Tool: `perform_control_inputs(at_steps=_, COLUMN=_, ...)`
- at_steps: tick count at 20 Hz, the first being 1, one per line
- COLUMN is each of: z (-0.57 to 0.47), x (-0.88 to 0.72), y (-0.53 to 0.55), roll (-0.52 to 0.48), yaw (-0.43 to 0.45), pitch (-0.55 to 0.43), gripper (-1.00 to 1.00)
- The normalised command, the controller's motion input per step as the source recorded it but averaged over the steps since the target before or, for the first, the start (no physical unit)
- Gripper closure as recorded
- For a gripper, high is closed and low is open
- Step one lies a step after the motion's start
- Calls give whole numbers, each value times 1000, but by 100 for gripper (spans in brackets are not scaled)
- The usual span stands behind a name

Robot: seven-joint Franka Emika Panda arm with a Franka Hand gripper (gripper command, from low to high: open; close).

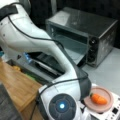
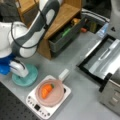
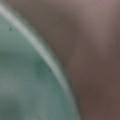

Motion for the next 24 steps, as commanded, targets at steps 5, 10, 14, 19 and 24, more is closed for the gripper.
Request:
perform_control_inputs(at_steps=5, z=-83, x=73, y=20, roll=-68, yaw=136, pitch=-26, gripper=100)
perform_control_inputs(at_steps=10, z=-29, x=37, y=35, roll=-47, yaw=150, pitch=-17, gripper=100)
perform_control_inputs(at_steps=14, z=-22, x=21, y=82, roll=-16, yaw=145, pitch=0, gripper=100)
perform_control_inputs(at_steps=19, z=-34, x=8, y=88, roll=-2, yaw=137, pitch=23, gripper=100)
perform_control_inputs(at_steps=24, z=-10, x=-12, y=46, roll=4, yaw=144, pitch=48, gripper=100)
